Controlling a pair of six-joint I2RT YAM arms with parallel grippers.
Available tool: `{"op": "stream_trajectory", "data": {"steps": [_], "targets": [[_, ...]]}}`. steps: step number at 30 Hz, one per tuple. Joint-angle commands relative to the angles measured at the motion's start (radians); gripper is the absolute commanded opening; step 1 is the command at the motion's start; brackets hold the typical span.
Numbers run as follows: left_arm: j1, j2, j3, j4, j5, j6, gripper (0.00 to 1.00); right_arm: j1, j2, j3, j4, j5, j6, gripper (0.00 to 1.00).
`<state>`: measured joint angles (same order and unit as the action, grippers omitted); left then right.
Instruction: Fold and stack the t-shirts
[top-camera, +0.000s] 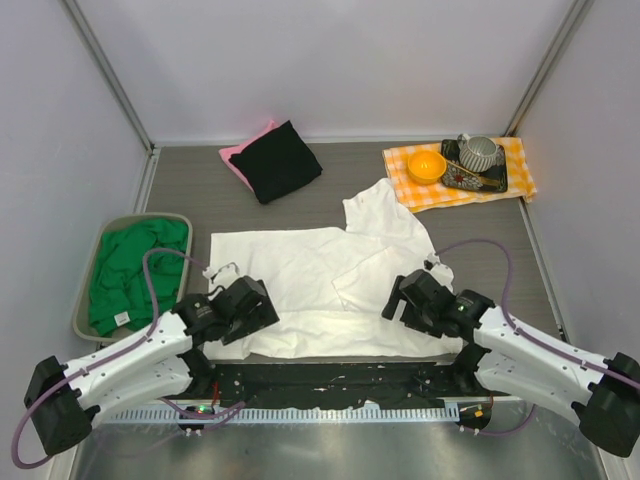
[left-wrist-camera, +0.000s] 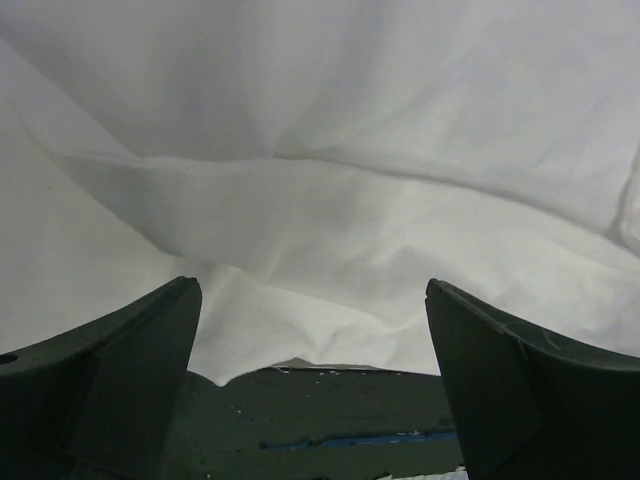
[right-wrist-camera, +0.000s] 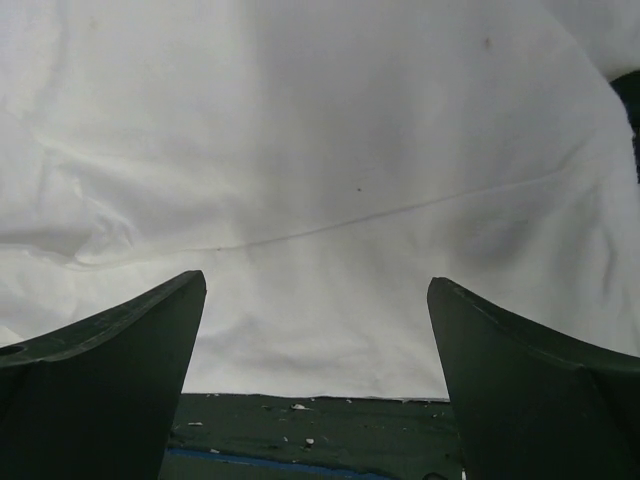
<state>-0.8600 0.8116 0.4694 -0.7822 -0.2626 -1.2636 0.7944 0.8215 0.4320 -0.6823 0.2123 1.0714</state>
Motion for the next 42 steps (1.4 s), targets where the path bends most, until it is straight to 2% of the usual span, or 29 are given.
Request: {"op": "stream_trajectory", "data": {"steps": [1, 5, 8, 9, 12, 13, 14, 16, 17, 21, 25, 29, 34, 40, 42], "targets": [[-0.007, 0.075, 0.225, -0.057, -0.067, 0.067, 1.0, 0.006, 0.085, 0.198, -0.019, 0.125, -0.092, 1.0], [-0.007, 0.191, 0.402, -0.046, -0.157, 0.168, 1.0, 0.006, 0.212, 0.426, -0.01, 0.278, -0.208, 1.0], [0.022, 0.308, 0.547, -0.037, -0.202, 0.292, 1.0, -0.04, 0.318, 0.558, 0.01, 0.329, -0.307, 1.0], [0.042, 0.345, 0.584, -0.038, -0.208, 0.314, 1.0, -0.088, 0.336, 0.576, 0.062, 0.326, -0.342, 1.0], [0.159, 0.457, 0.666, 0.0, -0.144, 0.417, 1.0, -0.202, 0.439, 0.625, 0.198, 0.239, -0.43, 1.0], [0.229, 0.478, 0.672, 0.015, -0.112, 0.437, 1.0, -0.298, 0.471, 0.642, 0.22, 0.205, -0.442, 1.0], [0.268, 0.518, 0.676, 0.062, -0.08, 0.46, 1.0, -0.337, 0.546, 0.684, 0.259, 0.138, -0.477, 1.0], [0.373, 0.55, 0.675, 0.098, -0.014, 0.484, 1.0, -0.435, 0.614, 0.735, 0.277, 0.11, -0.495, 1.0], [0.404, 0.575, 0.67, 0.121, 0.005, 0.492, 1.0, -0.466, 0.649, 0.772, 0.314, 0.038, -0.501, 0.98], [0.548, 0.659, 0.678, 0.196, 0.109, 0.507, 1.0, -0.543, 0.831, 0.856, 0.418, -0.034, -0.537, 0.96], [0.587, 0.747, 0.744, 0.173, 0.145, 0.536, 1.0, -0.552, 0.999, 1.071, 0.417, 0.033, -0.606, 0.95], [0.592, 0.775, 0.77, 0.15, 0.146, 0.555, 1.0, -0.575, 1.113, 1.177, 0.402, 0.007, -0.617, 0.95], [0.599, 0.773, 0.773, 0.147, 0.141, 0.575, 1.0, -0.597, 1.206, 1.246, 0.411, -0.089, -0.602, 0.95], [0.608, 0.779, 0.788, 0.121, 0.131, 0.595, 1.0, -0.603, 1.338, 1.338, 0.403, -0.134, -0.579, 0.95], [0.616, 0.779, 0.775, 0.115, 0.128, 0.596, 1.0, -0.604, 1.381, 1.358, 0.402, -0.161, -0.564, 0.92]]}}
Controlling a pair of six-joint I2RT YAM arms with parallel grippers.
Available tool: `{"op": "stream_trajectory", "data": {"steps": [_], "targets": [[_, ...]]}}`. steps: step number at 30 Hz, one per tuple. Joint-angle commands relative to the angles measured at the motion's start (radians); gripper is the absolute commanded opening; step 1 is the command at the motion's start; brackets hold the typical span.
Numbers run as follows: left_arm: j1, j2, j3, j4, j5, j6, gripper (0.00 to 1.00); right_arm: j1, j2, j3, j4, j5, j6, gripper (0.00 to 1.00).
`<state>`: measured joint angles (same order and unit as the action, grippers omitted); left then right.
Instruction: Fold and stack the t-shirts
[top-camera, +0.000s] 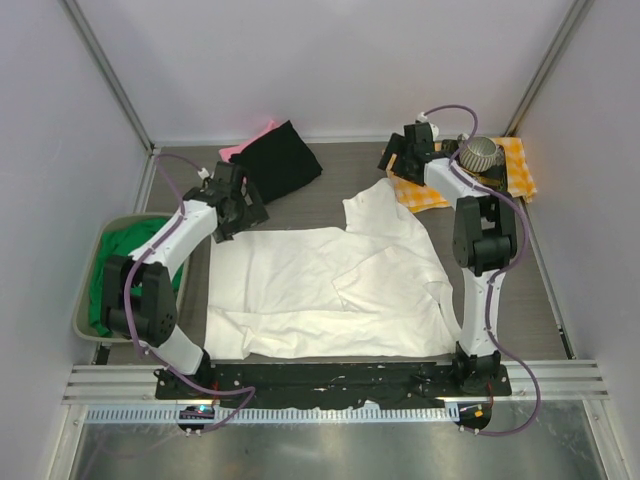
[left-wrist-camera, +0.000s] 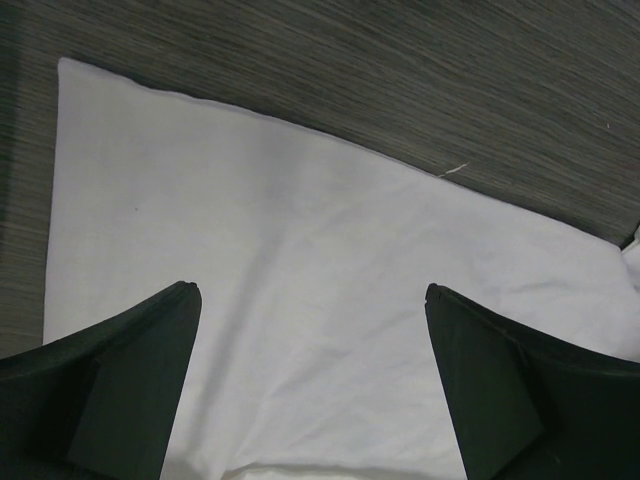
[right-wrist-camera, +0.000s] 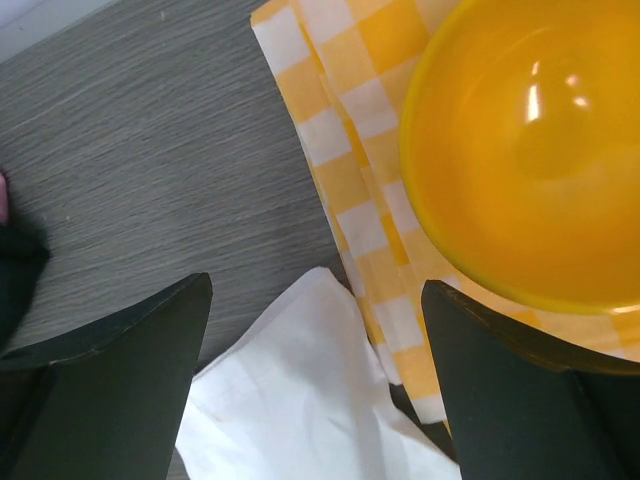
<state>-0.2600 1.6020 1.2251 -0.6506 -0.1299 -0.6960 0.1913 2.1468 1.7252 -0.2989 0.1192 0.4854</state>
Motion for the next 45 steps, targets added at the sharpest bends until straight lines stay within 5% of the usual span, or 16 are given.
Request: {"op": "stream_trajectory", "data": {"steps": [1, 10, 16, 24, 27, 32, 34, 35, 36, 38, 39, 45], "targets": [[0.021, -0.013, 0.011, -0.017, -0.005, 0.029, 1.0, -0.003, 0.067, 0.071, 0.02, -0.078, 0.025, 0.91], [0.056, -0.014, -0.042, -0.001, 0.007, 0.035, 1.0, -0.003, 0.122, 0.045, 0.043, -0.18, 0.076, 0.72], [0.059, -0.022, -0.042, -0.003, 0.015, 0.035, 1.0, -0.001, 0.091, -0.021, 0.067, -0.181, 0.079, 0.42], [0.059, -0.037, -0.062, 0.003, 0.024, 0.026, 1.0, 0.0, 0.03, -0.064, 0.069, -0.145, 0.07, 0.15], [0.059, -0.048, -0.073, 0.003, 0.026, 0.026, 1.0, 0.017, -0.017, -0.079, 0.058, -0.044, 0.027, 0.01], [0.061, -0.063, -0.081, 0.005, 0.012, 0.036, 1.0, 0.086, -0.123, -0.15, 0.079, 0.221, -0.057, 0.01], [0.061, -0.065, -0.082, 0.008, 0.015, 0.035, 1.0, 0.108, -0.169, -0.191, 0.112, 0.322, -0.094, 0.1], [0.059, -0.065, -0.084, 0.009, 0.019, 0.035, 1.0, 0.125, -0.177, -0.199, 0.116, 0.341, -0.102, 0.24], [0.059, -0.063, -0.085, 0.011, 0.021, 0.033, 1.0, 0.134, -0.182, -0.194, 0.107, 0.377, -0.117, 0.49], [0.059, -0.063, -0.088, 0.011, 0.029, 0.029, 1.0, 0.155, -0.171, -0.178, 0.084, 0.416, -0.125, 0.72], [0.059, -0.062, -0.09, 0.012, 0.029, 0.029, 1.0, 0.163, -0.168, -0.158, 0.063, 0.454, -0.131, 0.91], [0.062, -0.08, -0.111, 0.006, -0.008, 0.044, 1.0, 0.177, -0.176, -0.179, 0.063, 0.522, -0.128, 0.98]]}}
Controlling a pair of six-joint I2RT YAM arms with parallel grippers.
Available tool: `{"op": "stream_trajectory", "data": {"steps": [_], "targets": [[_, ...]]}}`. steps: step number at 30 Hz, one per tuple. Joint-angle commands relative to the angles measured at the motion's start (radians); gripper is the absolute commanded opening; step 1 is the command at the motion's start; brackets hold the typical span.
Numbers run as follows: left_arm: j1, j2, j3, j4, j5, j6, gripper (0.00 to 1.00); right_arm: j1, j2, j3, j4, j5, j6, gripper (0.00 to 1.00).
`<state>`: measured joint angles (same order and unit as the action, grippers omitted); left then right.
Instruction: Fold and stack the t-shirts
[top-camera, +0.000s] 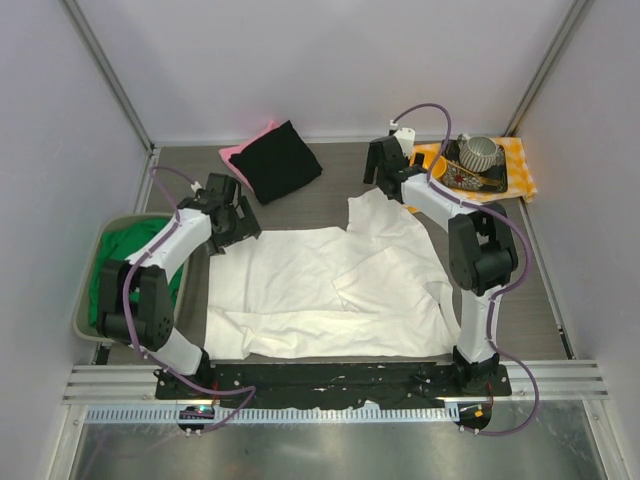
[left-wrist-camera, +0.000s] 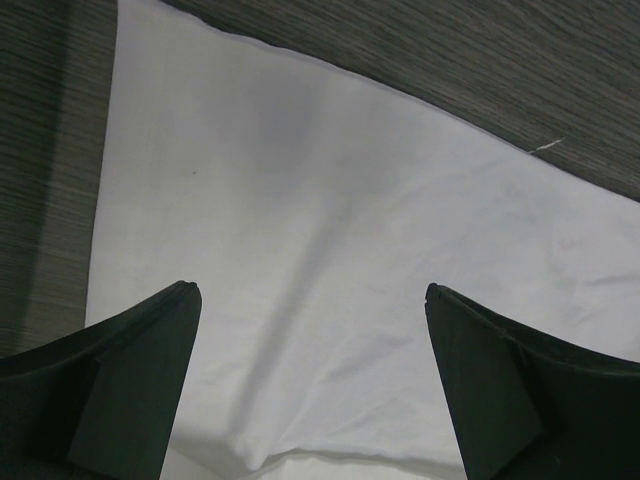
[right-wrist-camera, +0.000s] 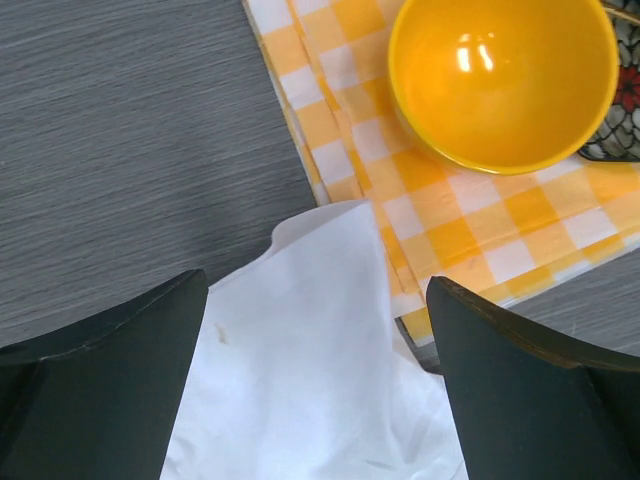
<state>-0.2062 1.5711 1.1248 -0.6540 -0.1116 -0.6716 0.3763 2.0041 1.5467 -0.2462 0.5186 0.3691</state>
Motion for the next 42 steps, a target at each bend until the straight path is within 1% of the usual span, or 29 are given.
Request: {"op": "stream_trajectory", "data": {"steps": [1, 7, 12, 14, 20, 21, 23, 27, 33, 38, 41, 42], "targets": [[0.007, -0.052, -0.011, 0.004, -0.039, 0.021, 1.0, -0.01, -0.036, -0.005, 0.008, 0.126, -0.01, 0.98], [0.028, -0.013, 0.001, -0.025, -0.076, 0.01, 1.0, -0.01, -0.034, -0.031, 0.004, 0.087, 0.024, 0.98], [0.065, 0.067, 0.038, -0.024, -0.122, -0.014, 1.0, -0.008, -0.056, -0.085, 0.035, 0.057, 0.028, 0.98], [0.08, 0.105, 0.061, -0.016, -0.14, -0.022, 0.98, -0.008, -0.062, -0.105, 0.042, 0.055, 0.024, 0.98], [0.097, 0.223, 0.197, -0.019, -0.166, 0.044, 0.91, -0.01, -0.097, -0.149, 0.082, 0.047, 0.014, 0.98], [0.103, 0.251, 0.228, -0.019, -0.168, 0.055, 0.88, -0.01, -0.099, -0.154, 0.085, 0.043, 0.016, 0.98], [0.111, 0.271, 0.248, -0.012, -0.166, 0.072, 0.86, -0.01, -0.108, -0.168, 0.097, 0.041, 0.014, 0.98], [0.125, 0.32, 0.292, -0.019, -0.172, 0.084, 0.74, -0.01, -0.1, -0.171, 0.099, 0.038, 0.011, 0.98], [0.139, 0.343, 0.28, -0.029, -0.172, 0.086, 0.68, -0.011, -0.085, -0.162, 0.096, 0.035, 0.011, 0.98], [0.152, 0.368, 0.276, -0.033, -0.172, 0.095, 0.67, -0.01, -0.084, -0.161, 0.094, 0.032, 0.014, 0.98], [0.157, 0.379, 0.274, -0.027, -0.172, 0.098, 0.63, -0.01, -0.08, -0.165, 0.096, 0.032, 0.014, 0.98], [0.159, 0.383, 0.274, -0.027, -0.172, 0.098, 0.59, -0.01, -0.079, -0.165, 0.093, 0.032, 0.014, 0.98]]}}
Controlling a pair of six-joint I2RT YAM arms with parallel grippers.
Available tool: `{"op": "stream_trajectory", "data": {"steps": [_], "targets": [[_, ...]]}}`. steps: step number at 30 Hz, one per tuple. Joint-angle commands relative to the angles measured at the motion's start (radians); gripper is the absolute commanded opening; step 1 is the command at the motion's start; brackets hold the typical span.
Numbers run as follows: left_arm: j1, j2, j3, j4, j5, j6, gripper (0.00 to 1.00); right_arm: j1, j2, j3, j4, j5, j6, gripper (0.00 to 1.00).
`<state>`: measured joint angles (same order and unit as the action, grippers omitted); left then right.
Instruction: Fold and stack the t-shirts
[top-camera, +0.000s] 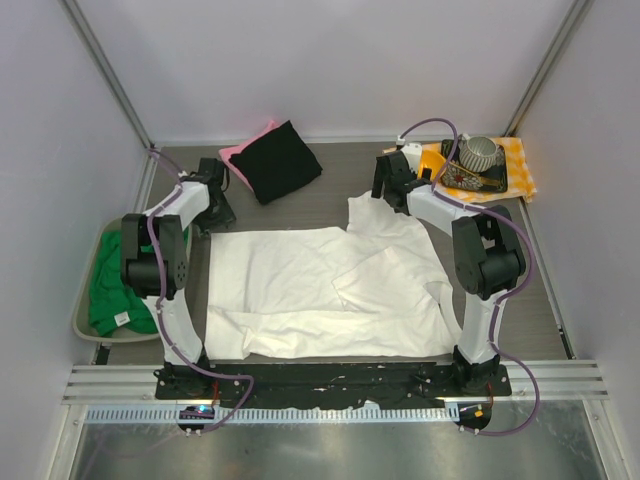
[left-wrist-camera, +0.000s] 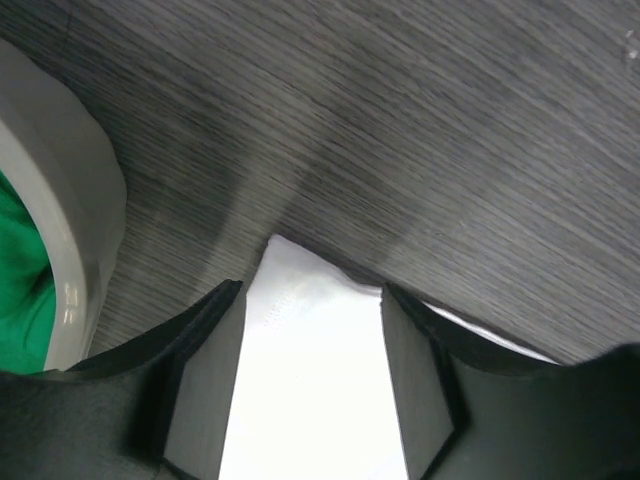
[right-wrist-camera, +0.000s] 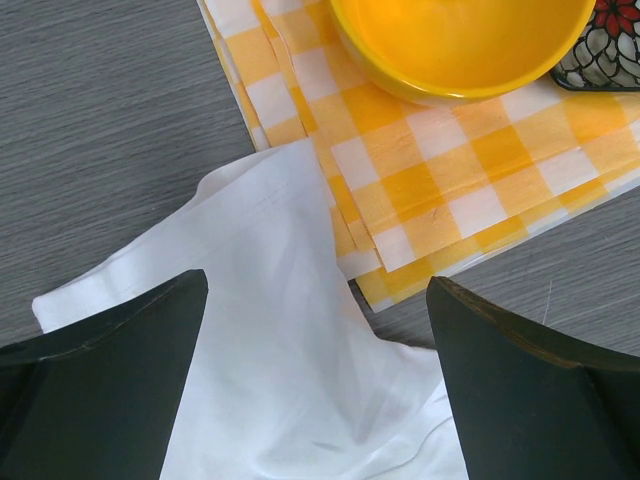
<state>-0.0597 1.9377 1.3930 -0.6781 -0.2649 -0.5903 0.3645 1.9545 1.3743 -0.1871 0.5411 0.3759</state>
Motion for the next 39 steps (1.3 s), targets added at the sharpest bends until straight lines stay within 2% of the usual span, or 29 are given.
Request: {"op": "stream_trajectory", "data": {"steps": [1, 7, 14, 16, 19, 26, 39], "targets": [[0.014, 0.02, 0.008, -0.005, -0.019, 0.017, 0.58, 0.002, -0.029, 0.009, 0.034, 0.008, 0.008, 0.98], [0.023, 0.035, 0.003, -0.002, -0.03, 0.014, 0.53, 0.002, -0.035, 0.003, 0.032, 0.008, 0.008, 0.98], [0.032, 0.046, -0.009, 0.008, -0.048, 0.014, 0.37, 0.004, -0.035, 0.0, 0.026, 0.017, 0.008, 0.98], [0.032, 0.047, -0.017, 0.011, -0.059, 0.015, 0.28, 0.002, -0.034, 0.002, 0.021, 0.02, 0.004, 0.98], [0.032, 0.05, -0.022, 0.006, -0.066, 0.017, 0.0, 0.002, -0.034, 0.005, 0.017, 0.031, 0.003, 0.98], [0.032, 0.006, -0.037, 0.003, -0.05, 0.009, 0.0, -0.024, -0.008, 0.025, -0.017, 0.016, 0.037, 0.98], [0.032, -0.089, -0.038, -0.055, -0.023, -0.005, 0.0, -0.147, 0.075, 0.072, 0.017, -0.23, 0.178, 0.94]]}}
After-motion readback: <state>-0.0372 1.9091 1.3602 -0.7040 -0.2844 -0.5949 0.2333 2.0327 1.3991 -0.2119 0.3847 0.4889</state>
